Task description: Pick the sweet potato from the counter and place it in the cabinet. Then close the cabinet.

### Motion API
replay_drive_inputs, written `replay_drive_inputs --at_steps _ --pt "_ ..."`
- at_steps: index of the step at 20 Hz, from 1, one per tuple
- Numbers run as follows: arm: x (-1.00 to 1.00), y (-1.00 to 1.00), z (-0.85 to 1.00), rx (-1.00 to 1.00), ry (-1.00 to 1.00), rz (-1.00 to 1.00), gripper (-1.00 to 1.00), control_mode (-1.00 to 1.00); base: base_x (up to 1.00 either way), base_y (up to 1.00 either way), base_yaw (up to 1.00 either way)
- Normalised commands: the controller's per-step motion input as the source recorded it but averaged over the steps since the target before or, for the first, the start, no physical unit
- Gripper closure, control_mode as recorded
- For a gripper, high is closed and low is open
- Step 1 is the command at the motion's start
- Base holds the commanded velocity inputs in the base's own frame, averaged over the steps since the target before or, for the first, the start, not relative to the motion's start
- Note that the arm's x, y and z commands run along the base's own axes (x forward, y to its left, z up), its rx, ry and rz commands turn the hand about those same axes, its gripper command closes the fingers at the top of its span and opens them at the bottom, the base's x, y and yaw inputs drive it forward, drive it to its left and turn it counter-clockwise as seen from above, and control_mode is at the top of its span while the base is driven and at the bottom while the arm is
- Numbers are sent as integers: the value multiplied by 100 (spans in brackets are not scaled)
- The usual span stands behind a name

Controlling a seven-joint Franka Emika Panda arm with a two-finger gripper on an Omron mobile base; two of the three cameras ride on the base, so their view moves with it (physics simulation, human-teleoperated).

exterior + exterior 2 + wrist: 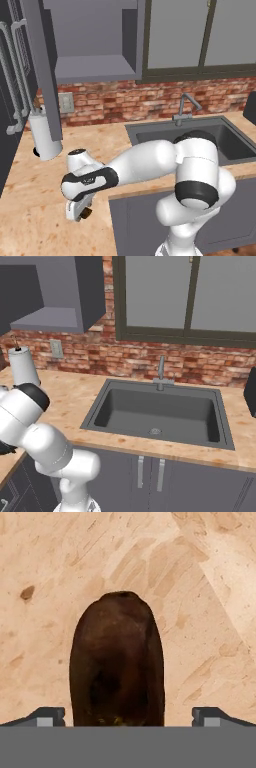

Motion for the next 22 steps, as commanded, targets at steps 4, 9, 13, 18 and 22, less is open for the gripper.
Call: replay_drive_inputs --at_steps 4,9,13,18,22 --pt "-14 5 -14 0 -6 0 100 -100 0 0 0" --pt "0 -4 0 0 -3 0 100 -100 0 0 0" --pt "-3 -18 5 4 0 0 100 -100 0 0 0" --pt "-27 -33 65 4 -1 3 100 -100 0 0 0" --pt "-40 -55 100 0 -9 0 100 -100 0 0 0"
